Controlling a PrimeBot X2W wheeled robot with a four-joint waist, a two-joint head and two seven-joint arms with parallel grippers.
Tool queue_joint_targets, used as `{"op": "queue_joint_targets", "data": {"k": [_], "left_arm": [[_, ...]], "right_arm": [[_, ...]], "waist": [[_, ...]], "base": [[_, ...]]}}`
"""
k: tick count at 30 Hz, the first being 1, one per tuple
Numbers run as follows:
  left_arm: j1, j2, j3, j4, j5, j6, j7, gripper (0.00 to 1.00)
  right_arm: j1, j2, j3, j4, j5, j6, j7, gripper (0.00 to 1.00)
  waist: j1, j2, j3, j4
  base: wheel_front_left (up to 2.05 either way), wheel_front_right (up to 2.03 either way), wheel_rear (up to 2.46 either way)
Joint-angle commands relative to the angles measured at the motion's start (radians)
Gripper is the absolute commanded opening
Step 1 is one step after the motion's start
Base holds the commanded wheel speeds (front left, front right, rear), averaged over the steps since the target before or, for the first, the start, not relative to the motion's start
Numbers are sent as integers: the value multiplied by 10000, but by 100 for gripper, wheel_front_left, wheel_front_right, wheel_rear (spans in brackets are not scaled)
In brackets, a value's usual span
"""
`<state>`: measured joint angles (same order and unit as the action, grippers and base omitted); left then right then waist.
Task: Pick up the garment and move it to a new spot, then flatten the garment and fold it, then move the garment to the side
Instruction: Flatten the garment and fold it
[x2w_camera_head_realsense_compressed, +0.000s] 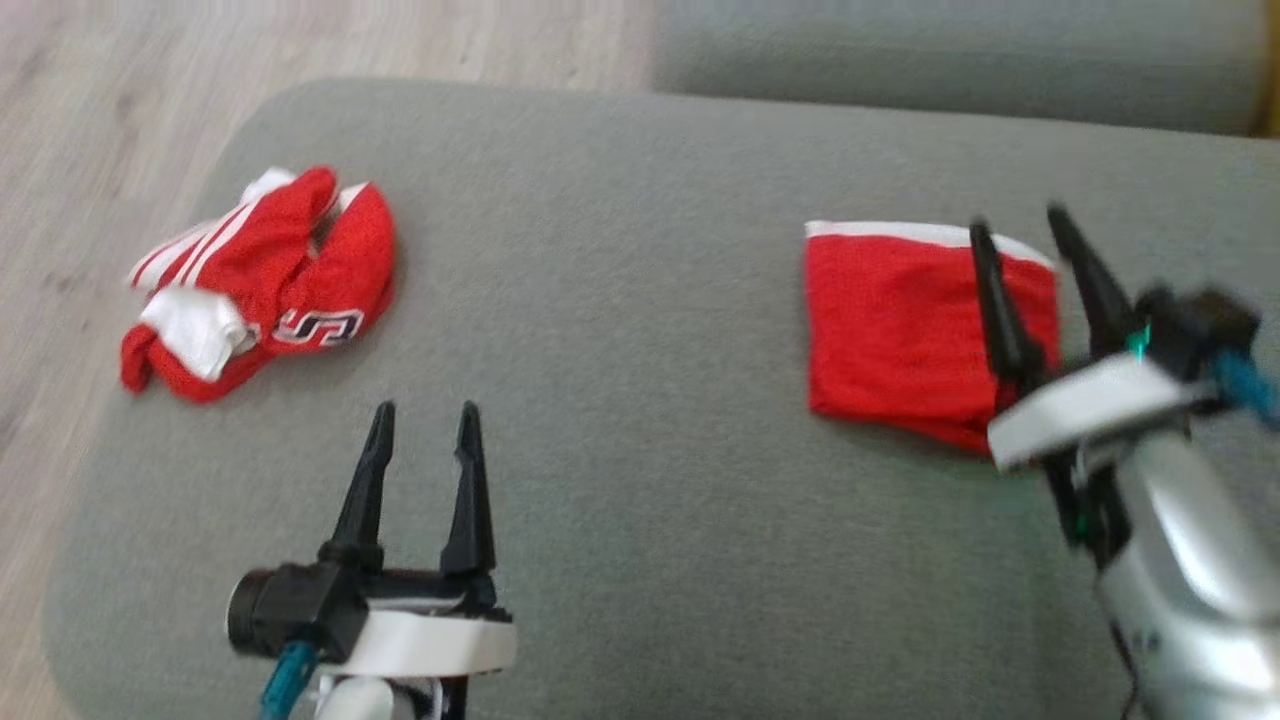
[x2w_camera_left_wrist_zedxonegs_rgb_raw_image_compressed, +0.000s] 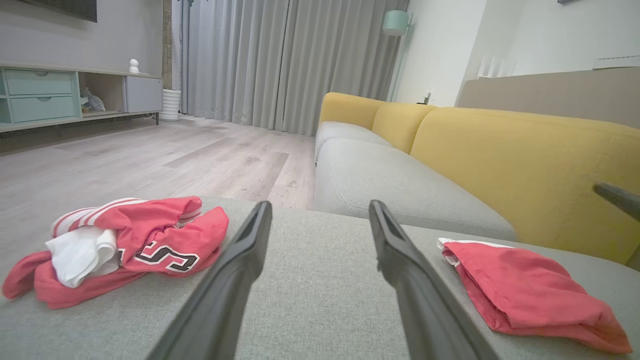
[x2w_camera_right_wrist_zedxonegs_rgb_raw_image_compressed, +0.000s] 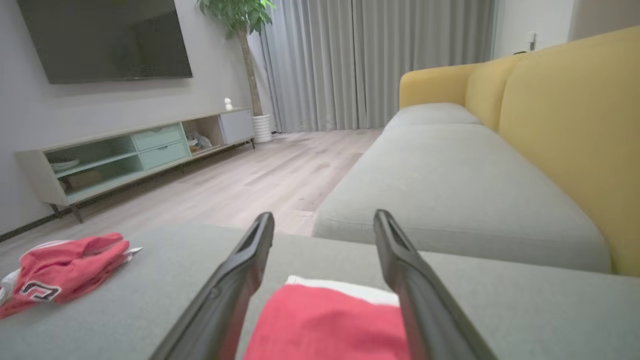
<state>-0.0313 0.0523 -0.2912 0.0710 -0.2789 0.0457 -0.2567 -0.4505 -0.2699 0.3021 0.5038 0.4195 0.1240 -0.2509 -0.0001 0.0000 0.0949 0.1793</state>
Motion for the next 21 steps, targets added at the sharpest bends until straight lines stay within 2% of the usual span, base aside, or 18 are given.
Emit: {"op": "queue_joint_targets", "data": {"k": [1,4,12,21], "left_arm": [[-196,-6,367,-250,58,57,-51,100],[-27,87,587,-86,219,142,-51,100],[487,275,936,398,946,365,-51,100],[1208,158,1321,1322,917,254,-51,100]], "right_arm": [[-18,57,45,-393,-133,67,-107,100],[1255,359,-589,-1161,-931,67,-107,100],[3788,1196,-1928,-2095,-1926,67,-108,100],[5254,1387,-2054,-2982,-2363,67,-108,100]], "waist": [[1,0,-444,-447],[1,0,-750,-800],[1,0,-1299,-1322],[1,0,-1783,-1530]], "base": [[0,0,0],[0,0,0],[0,0,0],[0,0,0]]}}
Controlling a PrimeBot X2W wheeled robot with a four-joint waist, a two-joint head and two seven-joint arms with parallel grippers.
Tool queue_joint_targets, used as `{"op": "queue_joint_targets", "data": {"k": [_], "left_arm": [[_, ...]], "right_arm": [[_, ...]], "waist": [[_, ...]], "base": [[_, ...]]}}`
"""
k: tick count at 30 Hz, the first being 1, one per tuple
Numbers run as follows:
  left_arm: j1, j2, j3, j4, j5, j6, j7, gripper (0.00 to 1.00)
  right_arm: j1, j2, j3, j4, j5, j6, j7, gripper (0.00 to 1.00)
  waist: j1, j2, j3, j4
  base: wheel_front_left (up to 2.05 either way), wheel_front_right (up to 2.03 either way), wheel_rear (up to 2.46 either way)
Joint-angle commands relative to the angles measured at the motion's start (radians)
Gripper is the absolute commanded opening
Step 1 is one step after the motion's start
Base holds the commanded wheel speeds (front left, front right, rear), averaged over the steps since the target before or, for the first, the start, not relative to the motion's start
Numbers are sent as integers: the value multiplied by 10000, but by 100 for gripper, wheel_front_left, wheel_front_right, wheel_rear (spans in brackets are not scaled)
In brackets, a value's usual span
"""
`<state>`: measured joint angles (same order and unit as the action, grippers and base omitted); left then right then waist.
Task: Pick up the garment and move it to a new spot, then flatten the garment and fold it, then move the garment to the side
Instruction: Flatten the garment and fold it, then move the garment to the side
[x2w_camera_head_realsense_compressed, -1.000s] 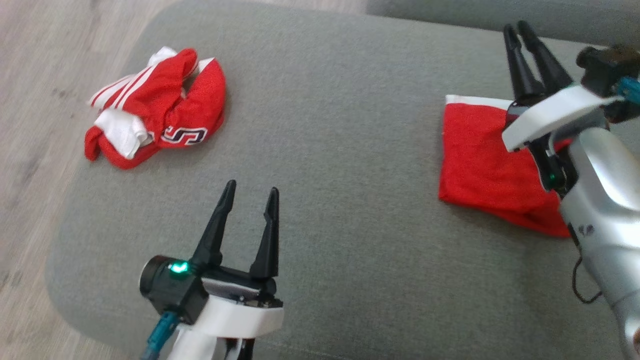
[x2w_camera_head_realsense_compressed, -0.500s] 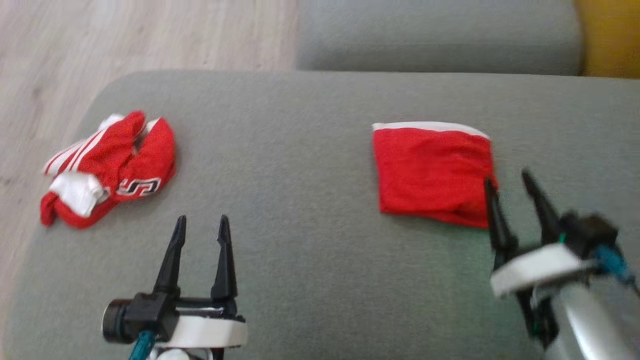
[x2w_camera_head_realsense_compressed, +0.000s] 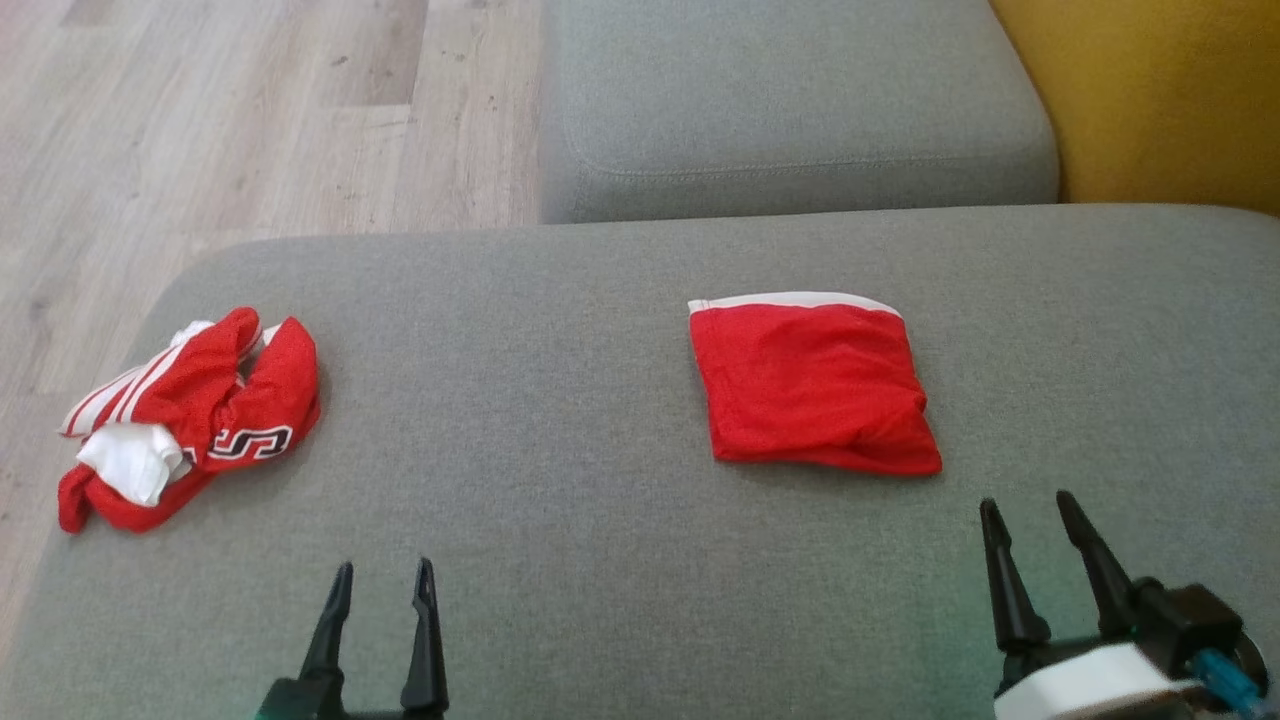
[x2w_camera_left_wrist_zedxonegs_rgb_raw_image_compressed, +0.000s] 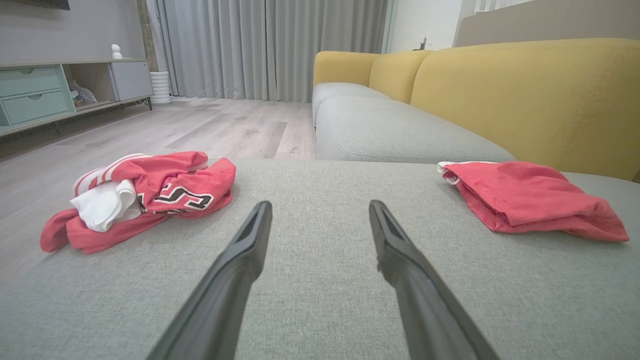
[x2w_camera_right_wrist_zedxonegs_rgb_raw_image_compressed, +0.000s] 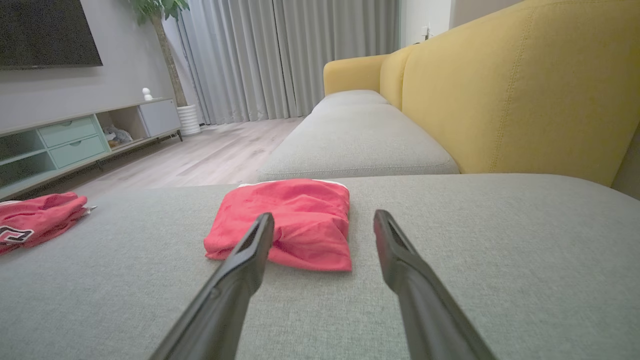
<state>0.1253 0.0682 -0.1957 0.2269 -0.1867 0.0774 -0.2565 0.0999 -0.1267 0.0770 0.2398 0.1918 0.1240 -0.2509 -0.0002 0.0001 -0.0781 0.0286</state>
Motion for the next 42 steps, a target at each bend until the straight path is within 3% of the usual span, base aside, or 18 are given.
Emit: {"op": "queue_joint_targets", "data": {"k": [1,21,31,37,42], "left_arm": [[-334,-11,396,-116,6,-75,-53,100],[-359,-145,718,104,329,-319,-53,100],[-436,-167,684,-132,412,-331,-53,100],[-657,-174,567,-404,406,-394,-53,100],[-1051,-177,364,-579,195,-494,-53,100]], "right_arm": [[-179,-45,207,-345,-123,67,-108,100],[145,64,382,-127,-291,67,-108,100],[107,147,354,365,206,67,-108,100],[-749,-32,581,1124,849,67,-108,100],[-2631,-332,680,2496,1420,67,-30,100]], "waist": [[2,-1,-82,-27],[2,-1,-214,-52],[2,-1,117,125],[2,-1,705,336],[2,-1,1673,542]], "base": [[0,0,0],[0,0,0],[0,0,0],[0,0,0],[0,0,0]]}}
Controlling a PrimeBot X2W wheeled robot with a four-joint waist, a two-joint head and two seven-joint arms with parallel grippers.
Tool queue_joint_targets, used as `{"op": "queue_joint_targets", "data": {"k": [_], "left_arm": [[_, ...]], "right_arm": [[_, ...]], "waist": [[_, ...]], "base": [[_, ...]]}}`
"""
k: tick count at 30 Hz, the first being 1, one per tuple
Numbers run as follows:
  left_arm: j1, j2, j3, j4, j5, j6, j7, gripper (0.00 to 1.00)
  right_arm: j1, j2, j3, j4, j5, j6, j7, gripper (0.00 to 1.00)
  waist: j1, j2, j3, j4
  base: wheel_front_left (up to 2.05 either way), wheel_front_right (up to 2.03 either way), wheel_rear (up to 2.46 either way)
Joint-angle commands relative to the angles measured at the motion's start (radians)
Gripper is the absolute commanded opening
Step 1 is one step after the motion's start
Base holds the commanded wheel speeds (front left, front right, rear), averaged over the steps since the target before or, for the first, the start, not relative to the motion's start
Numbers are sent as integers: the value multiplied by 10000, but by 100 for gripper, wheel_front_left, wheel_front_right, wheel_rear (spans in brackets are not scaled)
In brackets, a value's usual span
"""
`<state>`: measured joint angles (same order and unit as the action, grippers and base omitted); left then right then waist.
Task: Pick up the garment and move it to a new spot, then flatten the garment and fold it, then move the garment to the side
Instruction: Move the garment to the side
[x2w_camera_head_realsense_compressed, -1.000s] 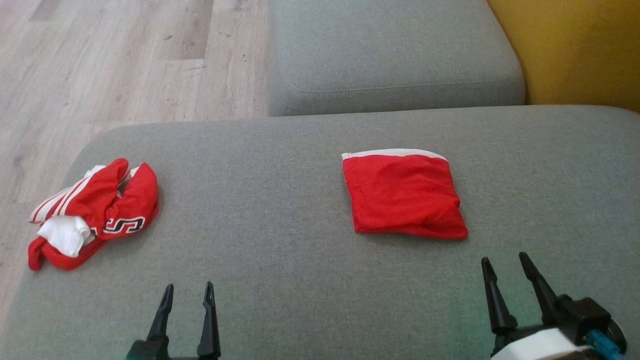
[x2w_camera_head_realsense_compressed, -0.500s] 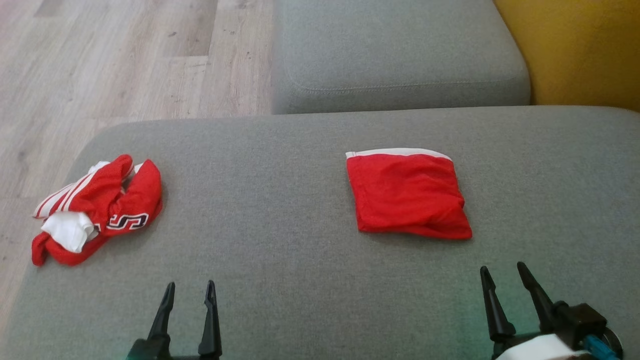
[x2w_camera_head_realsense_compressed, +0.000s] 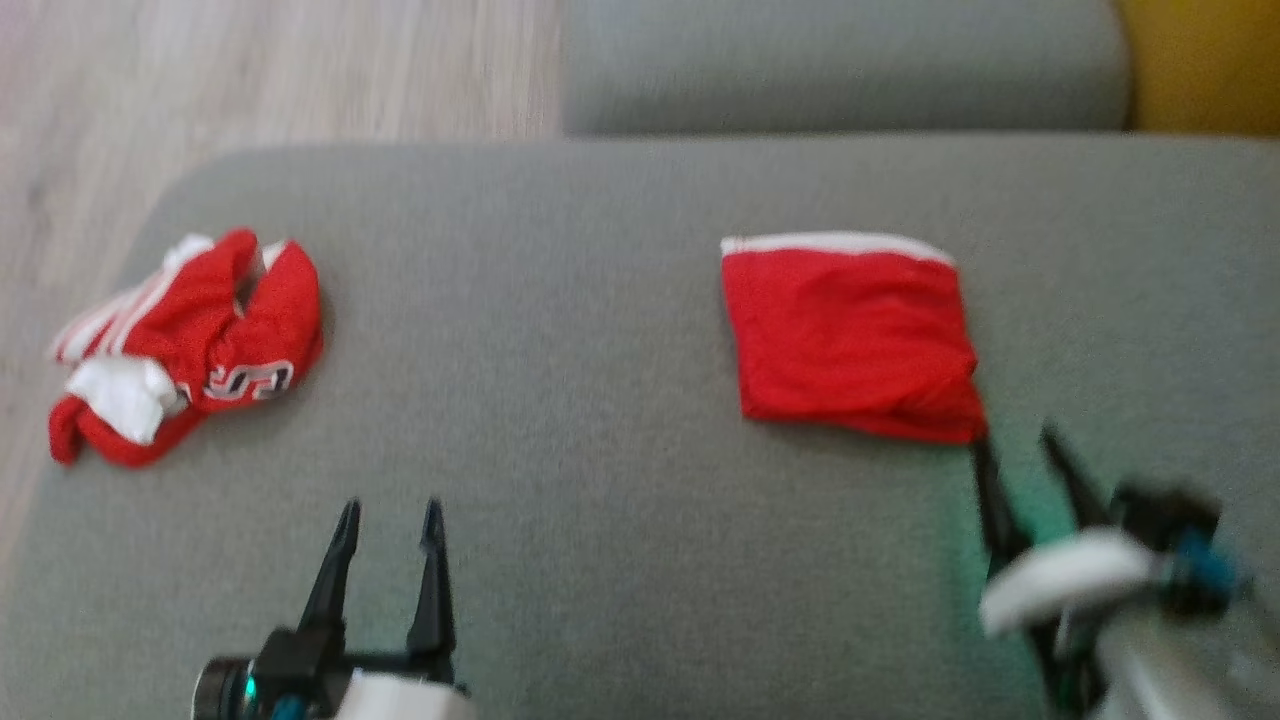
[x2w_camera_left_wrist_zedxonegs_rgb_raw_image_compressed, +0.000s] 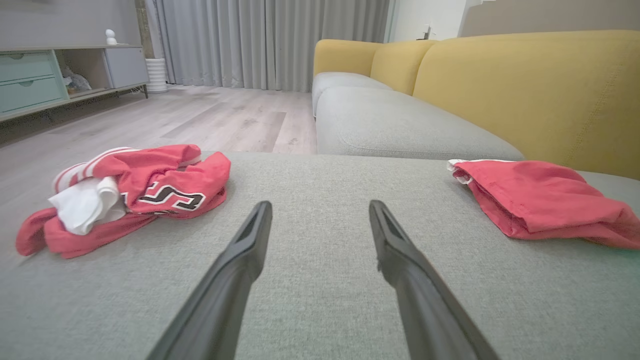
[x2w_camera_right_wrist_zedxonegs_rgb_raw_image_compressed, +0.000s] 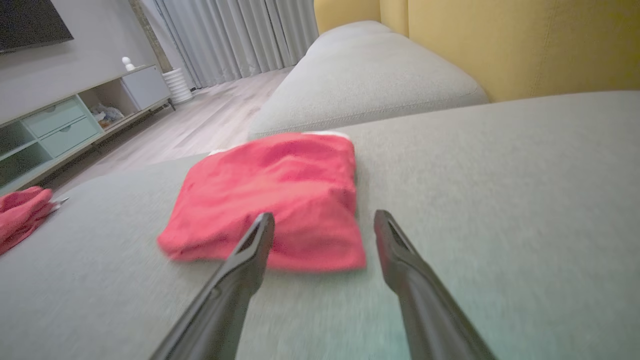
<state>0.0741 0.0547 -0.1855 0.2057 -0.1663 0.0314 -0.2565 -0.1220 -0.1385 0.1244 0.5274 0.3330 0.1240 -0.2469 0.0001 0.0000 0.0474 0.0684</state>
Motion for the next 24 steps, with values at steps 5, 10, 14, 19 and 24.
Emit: {"op": "queue_joint_targets", "data": {"k": [5,10,14,19,24], "left_arm": [[-1127,-43,58,-411,-143,-106,-53,100],[-1622,-44,-158,-348,-265,-159,-53,100],[-1877,-44,-236,-325,-376,-113,-53,100],[-1909,-44,-75,-433,-408,-17,-53,100],[-2054,-45,49,-699,-341,-101,-53,100]], "right_arm": [[-2720,-654,305,1240,372,67,778,100],[-4292,-987,406,2917,776,67,1630,100],[-4915,-1078,629,4057,846,67,2110,69],[-5156,-1130,1233,4429,1002,67,2070,0],[-5335,-1843,1631,4373,924,67,1856,0]], "waist": [[-1,0,1293,378],[-1,0,1904,753],[-1,0,2170,964],[-1,0,2344,741],[-1,0,2713,89]], "base": [[0,0,0],[0,0,0],[0,0,0],[0,0,0],[0,0,0]]}}
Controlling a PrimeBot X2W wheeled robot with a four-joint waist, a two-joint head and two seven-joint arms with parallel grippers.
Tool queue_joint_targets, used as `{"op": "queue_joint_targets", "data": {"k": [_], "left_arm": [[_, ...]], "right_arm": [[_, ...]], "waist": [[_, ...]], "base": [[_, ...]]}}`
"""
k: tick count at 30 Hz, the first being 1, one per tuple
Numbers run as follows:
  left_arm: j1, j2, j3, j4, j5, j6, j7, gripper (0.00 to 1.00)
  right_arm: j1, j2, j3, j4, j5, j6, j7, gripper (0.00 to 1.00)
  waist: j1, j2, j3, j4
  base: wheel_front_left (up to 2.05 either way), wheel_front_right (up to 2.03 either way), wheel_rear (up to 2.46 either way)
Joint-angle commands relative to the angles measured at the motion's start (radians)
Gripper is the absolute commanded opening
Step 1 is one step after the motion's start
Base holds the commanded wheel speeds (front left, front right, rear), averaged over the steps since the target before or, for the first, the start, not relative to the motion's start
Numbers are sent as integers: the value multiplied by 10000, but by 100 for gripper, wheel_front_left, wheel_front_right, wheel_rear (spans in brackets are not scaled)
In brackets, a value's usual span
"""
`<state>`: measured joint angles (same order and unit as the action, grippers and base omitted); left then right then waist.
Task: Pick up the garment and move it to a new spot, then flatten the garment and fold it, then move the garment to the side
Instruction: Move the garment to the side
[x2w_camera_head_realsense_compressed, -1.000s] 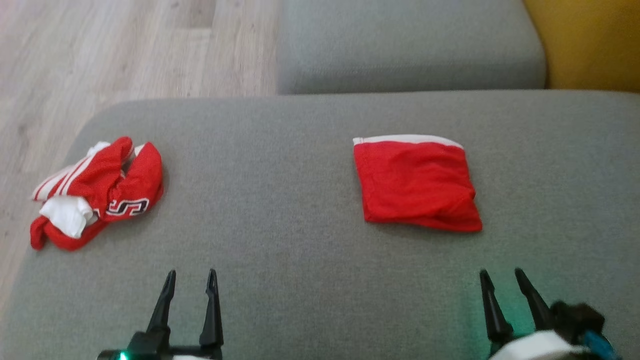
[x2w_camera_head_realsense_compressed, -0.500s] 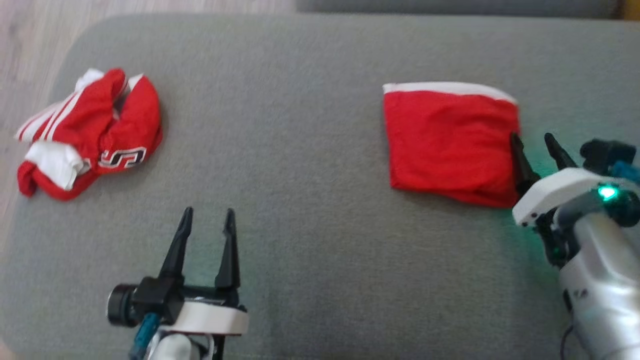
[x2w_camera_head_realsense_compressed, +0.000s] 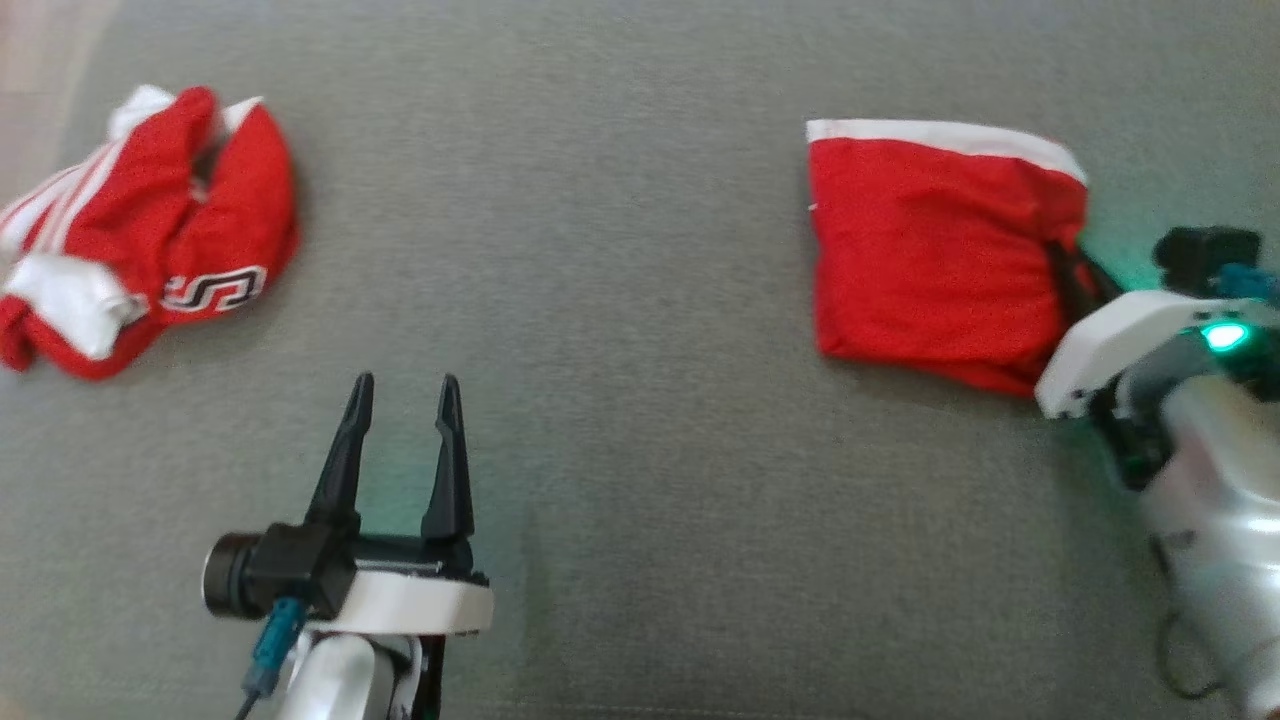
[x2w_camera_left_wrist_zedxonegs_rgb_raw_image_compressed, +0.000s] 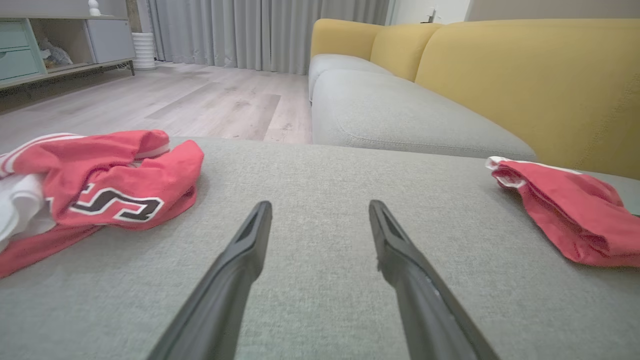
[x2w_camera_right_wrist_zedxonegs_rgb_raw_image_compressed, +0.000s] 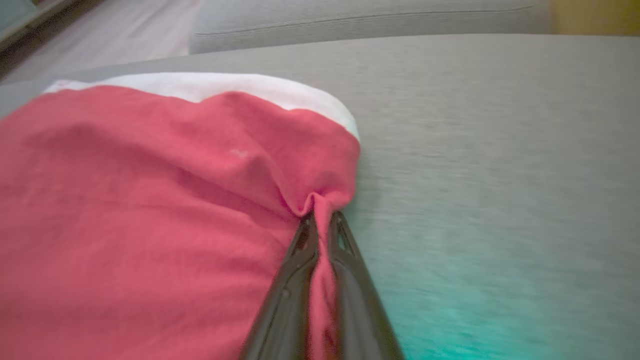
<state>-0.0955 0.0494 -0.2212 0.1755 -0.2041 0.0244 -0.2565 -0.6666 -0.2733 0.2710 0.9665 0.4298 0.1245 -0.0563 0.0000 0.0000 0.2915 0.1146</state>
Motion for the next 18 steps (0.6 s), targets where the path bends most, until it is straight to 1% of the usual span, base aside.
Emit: {"op": "queue_joint_targets", "data": {"k": [1,2,3,5,10,15,18], "left_arm": [[-435,9,400,-439,58,-61,-53,100],[-516,9,402,-479,79,-83,-53,100],[-516,9,402,-479,79,-83,-53,100],[-699,9,404,-568,110,-126,-53,100],[-1166,9,376,-813,228,-258,-53,100],[-1652,9,321,-983,247,-368,-53,100],[-1901,9,271,-1031,200,-436,-53,100]], "right_arm": [[69,-739,204,-67,-55,62,-85,0],[24,-983,241,-128,-58,62,-91,0],[24,-983,241,-128,-58,62,-91,0],[-50,-1532,314,-258,-86,62,-24,0],[-213,-3219,616,-635,-518,62,530,0],[-408,-5000,466,-1150,-854,62,1018,0],[-564,-5883,247,-1461,-1038,62,1235,0]], "waist": [[0,0,361,-484],[0,0,463,-606],[0,0,463,-606],[0,0,680,-819],[0,0,1375,-1154],[0,0,2132,-1158],[0,0,2504,-1086]], "base": [[0,0,0],[0,0,0],[0,0,0],[0,0,0],[0,0,0],[0,0,0],[0,0,0]]}}
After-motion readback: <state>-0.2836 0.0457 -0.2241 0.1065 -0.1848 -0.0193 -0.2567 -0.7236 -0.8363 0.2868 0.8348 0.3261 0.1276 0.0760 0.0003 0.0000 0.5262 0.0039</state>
